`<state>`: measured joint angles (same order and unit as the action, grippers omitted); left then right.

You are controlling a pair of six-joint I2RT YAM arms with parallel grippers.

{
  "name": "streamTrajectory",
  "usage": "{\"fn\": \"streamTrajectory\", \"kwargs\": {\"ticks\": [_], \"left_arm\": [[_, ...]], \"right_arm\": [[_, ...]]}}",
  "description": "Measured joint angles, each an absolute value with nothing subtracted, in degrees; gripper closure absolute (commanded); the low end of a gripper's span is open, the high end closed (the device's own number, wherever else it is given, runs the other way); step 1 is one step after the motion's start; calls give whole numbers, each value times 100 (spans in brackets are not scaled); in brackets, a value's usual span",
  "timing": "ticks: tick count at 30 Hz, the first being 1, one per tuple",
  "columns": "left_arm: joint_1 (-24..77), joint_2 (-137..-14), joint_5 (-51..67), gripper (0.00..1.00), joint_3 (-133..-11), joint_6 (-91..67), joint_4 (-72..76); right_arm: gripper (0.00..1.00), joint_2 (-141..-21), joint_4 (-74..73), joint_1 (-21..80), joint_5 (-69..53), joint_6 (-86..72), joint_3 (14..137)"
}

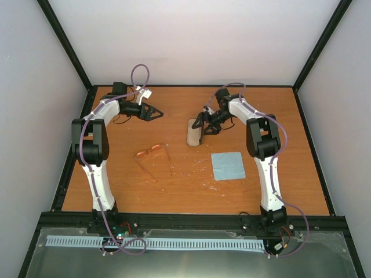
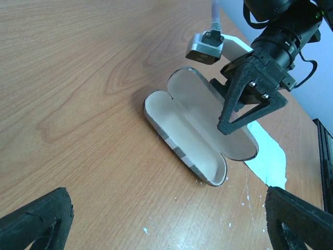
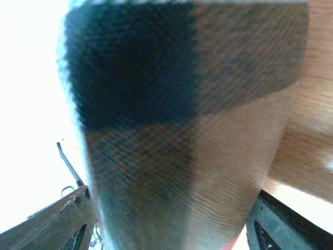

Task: Organize the sunglasses
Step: Place the sunglasses case at the center of the board.

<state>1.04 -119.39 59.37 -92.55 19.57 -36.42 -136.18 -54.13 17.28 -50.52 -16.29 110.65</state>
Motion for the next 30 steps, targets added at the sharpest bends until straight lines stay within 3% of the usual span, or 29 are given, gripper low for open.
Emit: {"fn": "streamTrajectory", "kwargs": {"ticks": [9,12,21,30], "left_arm": [[104,-11939,5959,1,-9198,1896,-3583],[104,-11939,5961,0,-9161,1898,-3577],[104,-11939,5983,0,-9096,1898,-3577],[104,-11939,5981,1,-8971,1903,-3575]], "right_arm": [[23,-13710,-5859,1728,-4434,-1457,11286],[27,-13710,-6005,1728,-4204,-1413,11500],[72,-13710,-6598,1872,-3441,-1168,12027],[86,-13924,-7225,2324,-2467,-937,13013]]}}
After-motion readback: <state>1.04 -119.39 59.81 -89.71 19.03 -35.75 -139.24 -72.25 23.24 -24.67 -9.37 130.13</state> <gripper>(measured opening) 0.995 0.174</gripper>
